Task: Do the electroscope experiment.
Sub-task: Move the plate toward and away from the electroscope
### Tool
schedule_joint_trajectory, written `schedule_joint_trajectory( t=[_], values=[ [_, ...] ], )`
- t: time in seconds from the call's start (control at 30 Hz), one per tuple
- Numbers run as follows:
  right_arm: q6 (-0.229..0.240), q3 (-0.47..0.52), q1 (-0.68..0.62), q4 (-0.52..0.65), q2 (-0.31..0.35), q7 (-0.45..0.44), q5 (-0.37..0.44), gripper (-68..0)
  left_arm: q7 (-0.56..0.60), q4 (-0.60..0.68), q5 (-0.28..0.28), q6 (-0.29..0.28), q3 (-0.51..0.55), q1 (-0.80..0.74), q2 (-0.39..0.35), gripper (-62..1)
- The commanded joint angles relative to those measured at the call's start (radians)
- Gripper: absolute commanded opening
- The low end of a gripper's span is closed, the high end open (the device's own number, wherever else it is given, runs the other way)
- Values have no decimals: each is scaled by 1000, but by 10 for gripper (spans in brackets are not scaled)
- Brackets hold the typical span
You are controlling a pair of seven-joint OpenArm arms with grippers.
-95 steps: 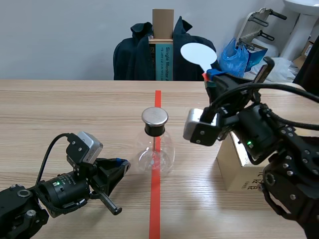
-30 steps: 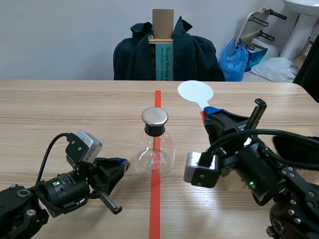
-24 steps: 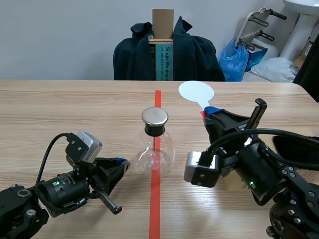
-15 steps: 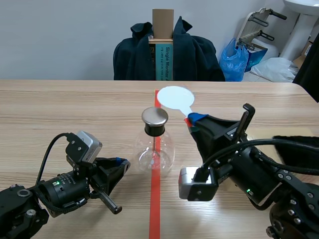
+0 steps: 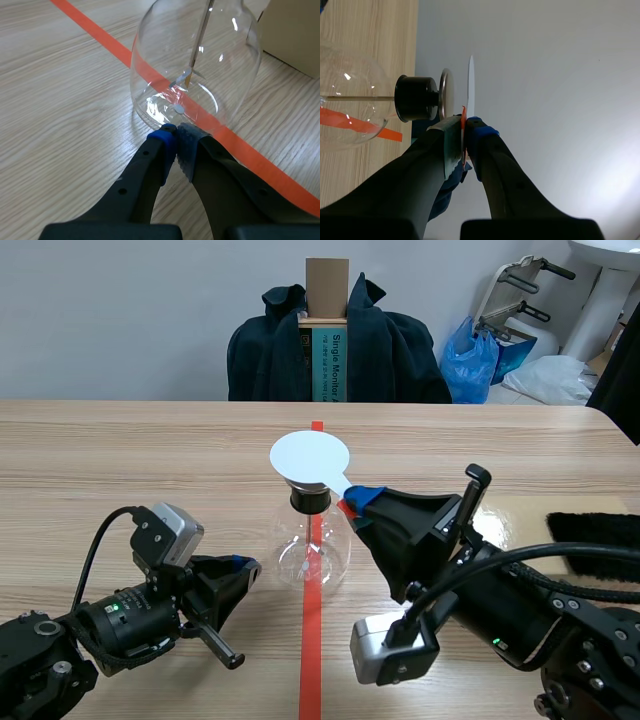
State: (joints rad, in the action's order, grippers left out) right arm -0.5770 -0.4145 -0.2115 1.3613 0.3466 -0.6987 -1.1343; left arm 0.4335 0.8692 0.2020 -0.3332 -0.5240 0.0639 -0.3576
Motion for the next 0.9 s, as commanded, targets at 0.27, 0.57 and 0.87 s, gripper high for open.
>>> schedule_joint_trajectory(
  t=[0.27,0.57,0.87],
  values=[
    [-11,5,12,18,10,38,13,-669,23,13,6,0,8,5,-3,-577],
    [-18,6,16,18,11,192,19,-669,23,13,6,0,8,5,-3,-577],
    [-35,8,35,18,11,348,19,-669,23,13,6,0,8,5,-3,-577]
  ],
)
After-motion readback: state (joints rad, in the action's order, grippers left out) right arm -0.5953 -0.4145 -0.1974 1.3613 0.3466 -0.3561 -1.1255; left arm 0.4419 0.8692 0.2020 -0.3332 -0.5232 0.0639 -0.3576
